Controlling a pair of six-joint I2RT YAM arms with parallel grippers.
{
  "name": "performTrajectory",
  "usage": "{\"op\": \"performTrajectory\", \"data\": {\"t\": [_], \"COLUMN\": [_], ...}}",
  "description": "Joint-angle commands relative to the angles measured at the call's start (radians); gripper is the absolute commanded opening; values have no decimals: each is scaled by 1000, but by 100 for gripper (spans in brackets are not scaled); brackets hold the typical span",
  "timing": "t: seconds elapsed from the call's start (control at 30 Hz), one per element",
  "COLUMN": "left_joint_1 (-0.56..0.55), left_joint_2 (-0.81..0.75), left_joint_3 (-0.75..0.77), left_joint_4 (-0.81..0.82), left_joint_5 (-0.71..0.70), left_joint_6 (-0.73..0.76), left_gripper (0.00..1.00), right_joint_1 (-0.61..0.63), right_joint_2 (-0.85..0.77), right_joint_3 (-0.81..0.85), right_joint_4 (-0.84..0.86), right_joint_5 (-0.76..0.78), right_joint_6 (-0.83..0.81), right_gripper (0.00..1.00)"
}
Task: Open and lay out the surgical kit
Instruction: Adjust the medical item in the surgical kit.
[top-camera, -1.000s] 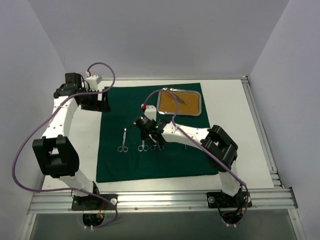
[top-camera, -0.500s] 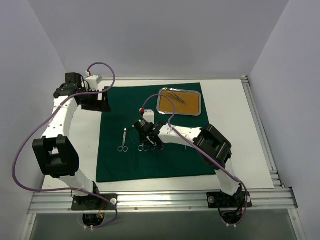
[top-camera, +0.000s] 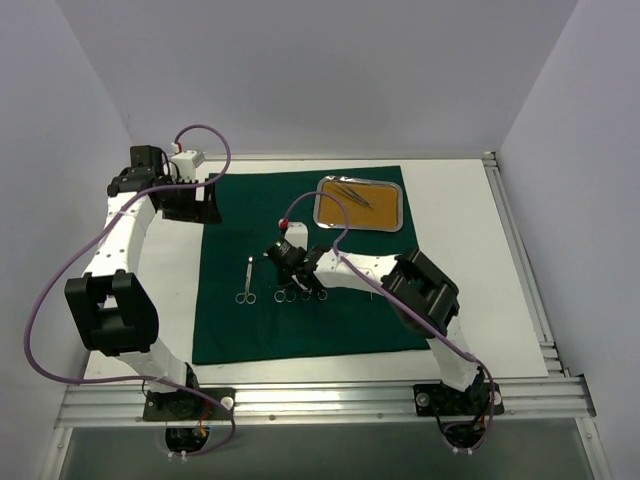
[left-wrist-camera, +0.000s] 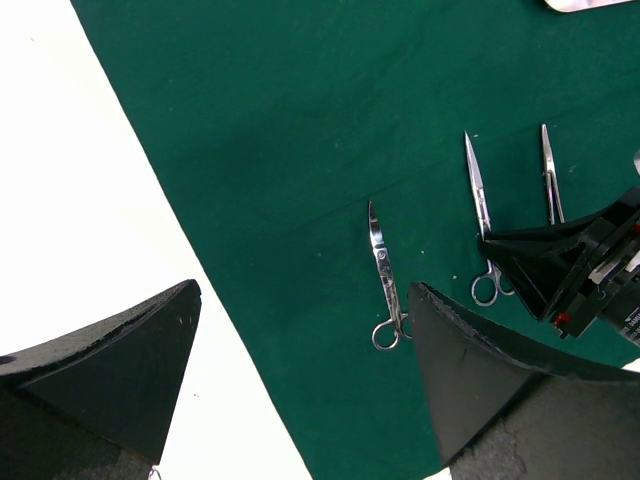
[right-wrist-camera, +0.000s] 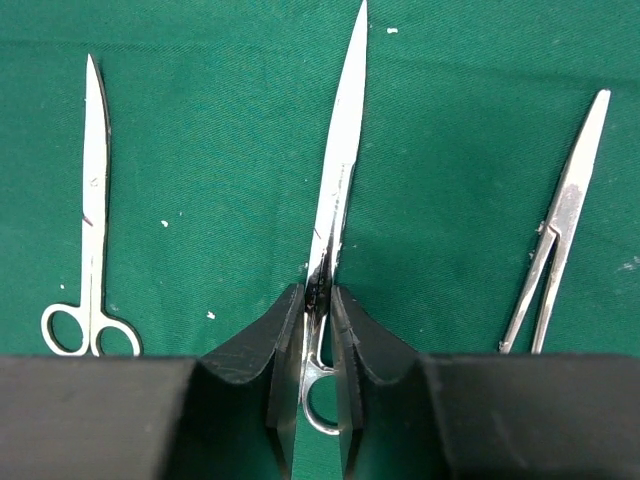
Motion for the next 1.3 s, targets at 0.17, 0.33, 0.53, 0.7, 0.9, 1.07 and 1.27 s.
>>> {"op": "performTrajectory", "data": {"t": [0.17,0.33,0.53,0.7,0.9,1.07,1.27], "left_joint_1": [10,12,15,16,18,18,18], "left_joint_2": [-29,-32,-32,-28,-31,-34,-29], "left_joint_3": [0,1,0,3,3,1,3], "left_joint_4": [18,16,18,13,12,12,10], "left_joint_5": [26,26,26,30,30,32,37], "left_joint_6": [-2,0,0,-2,0,-2,-3], "left_gripper": [94,94,94,94,94,94,94], "right_joint_1": [22,24,24,27,25,25,27], "right_joint_2": [14,54,63,59,14,-38,-83], "right_joint_3": [36,63,59,67,17,-58,-52], "right_joint_4": [-14,-3,29,17,29,43,8], "right_joint_5": [20,-5,-6,4,15,7,0], "right_joint_6": [49,52,62,59,79,86,56], "right_gripper": [10,8,7,7,6,7,9]}}
